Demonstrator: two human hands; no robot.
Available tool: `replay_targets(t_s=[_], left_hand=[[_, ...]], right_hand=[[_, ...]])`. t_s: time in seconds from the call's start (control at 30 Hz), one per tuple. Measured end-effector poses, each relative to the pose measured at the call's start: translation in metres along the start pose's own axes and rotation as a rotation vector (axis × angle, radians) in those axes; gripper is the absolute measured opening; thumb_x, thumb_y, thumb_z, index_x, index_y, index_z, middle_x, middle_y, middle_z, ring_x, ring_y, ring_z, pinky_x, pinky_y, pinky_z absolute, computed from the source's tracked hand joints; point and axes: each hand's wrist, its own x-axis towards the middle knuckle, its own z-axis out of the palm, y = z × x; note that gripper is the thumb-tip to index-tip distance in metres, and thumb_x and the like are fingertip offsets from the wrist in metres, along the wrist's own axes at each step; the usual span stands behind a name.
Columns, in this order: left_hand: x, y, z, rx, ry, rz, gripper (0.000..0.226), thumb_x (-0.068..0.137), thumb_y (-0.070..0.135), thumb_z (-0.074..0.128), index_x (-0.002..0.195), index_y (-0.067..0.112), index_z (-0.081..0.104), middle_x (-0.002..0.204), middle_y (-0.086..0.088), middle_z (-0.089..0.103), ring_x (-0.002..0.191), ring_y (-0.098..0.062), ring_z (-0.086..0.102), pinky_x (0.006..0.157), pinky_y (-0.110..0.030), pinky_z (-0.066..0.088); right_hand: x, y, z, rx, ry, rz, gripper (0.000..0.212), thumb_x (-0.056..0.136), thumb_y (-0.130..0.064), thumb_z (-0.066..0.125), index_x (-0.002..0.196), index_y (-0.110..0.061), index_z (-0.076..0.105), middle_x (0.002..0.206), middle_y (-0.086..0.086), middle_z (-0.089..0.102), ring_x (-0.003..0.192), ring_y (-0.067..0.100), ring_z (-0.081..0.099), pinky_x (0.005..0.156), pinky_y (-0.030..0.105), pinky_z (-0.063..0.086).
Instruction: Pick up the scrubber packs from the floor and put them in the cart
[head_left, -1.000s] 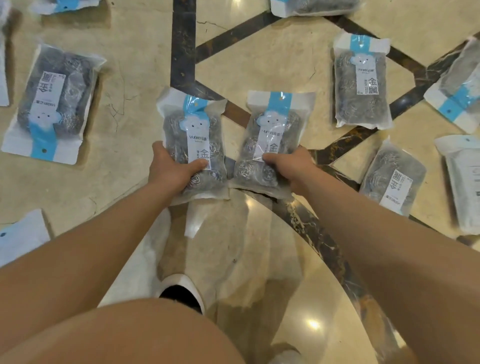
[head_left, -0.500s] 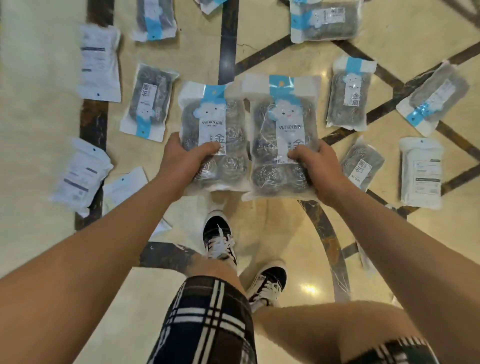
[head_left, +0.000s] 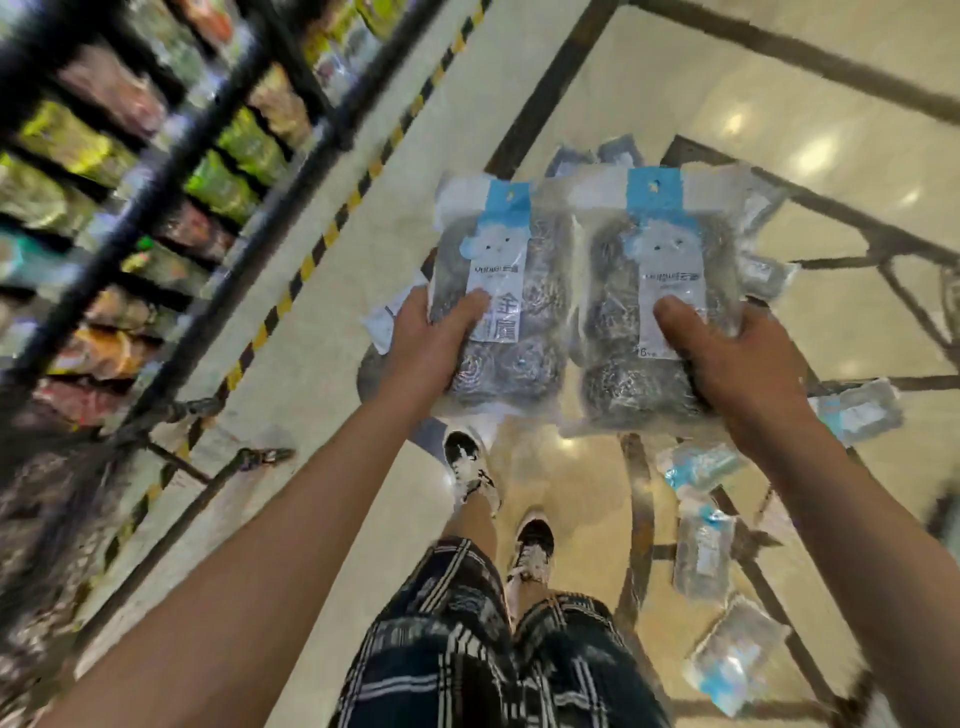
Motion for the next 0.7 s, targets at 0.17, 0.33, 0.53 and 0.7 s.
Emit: replay_targets(t_s=[0.17,0.33,0.53,0.7], left_hand=[[-0.107,0.032,-0.096,-0.176,0.227,0.048,0.023,0.094,0.03,0.072,0.113,0.018,0.067,0.102,0.005,0.077,0.086,-0.005,0.075,0.076,-0.028,0.056],[-0.198,-0.005,-0.193,-0.272,0.498,0.04,0.031,0.093,0.034,0.072,0.121,0.025,0.063,0.108,0.011,0.075,0.094,-0.004,0.072,0.082,-0.027,0.054],[-0.298,-0.089,-0.286,-0.446,0.816,-0.078,0.041,0.092,0.037,0.074,0.129,0.023,0.062,0.115,0.006,0.074,0.101,-0.014,0.071,0.091,-0.039,0.055],[-0.366,-0.163,-0.354,-0.522,1.028,-0.192,0.07,0.071,0.063,0.076,0.128,0.025,0.063,0.12,0.004,0.073,0.109,-0.02,0.07,0.101,-0.05,0.053]], right_hand=[[-0.091,-0.089,0.031,-0.046,-0.13,-0.106,0.05,0.079,-0.055,0.079,0.114,-0.019,0.072,0.101,-0.005,0.078,0.09,0.013,0.075,0.088,0.039,0.061],[-0.163,-0.128,0.1,-0.119,-0.38,-0.237,0.037,0.084,-0.051,0.08,0.106,-0.022,0.072,0.095,-0.009,0.079,0.089,0.011,0.076,0.085,0.038,0.06],[-0.26,-0.131,0.211,-0.239,-0.703,-0.326,0.021,0.088,-0.04,0.079,0.091,-0.026,0.063,0.089,-0.009,0.073,0.078,0.006,0.07,0.062,0.015,0.049],[-0.348,-0.12,0.308,-0.334,-0.866,-0.357,0.031,0.088,-0.043,0.077,0.101,-0.019,0.063,0.099,-0.005,0.071,0.087,0.011,0.069,0.065,0.026,0.049]])
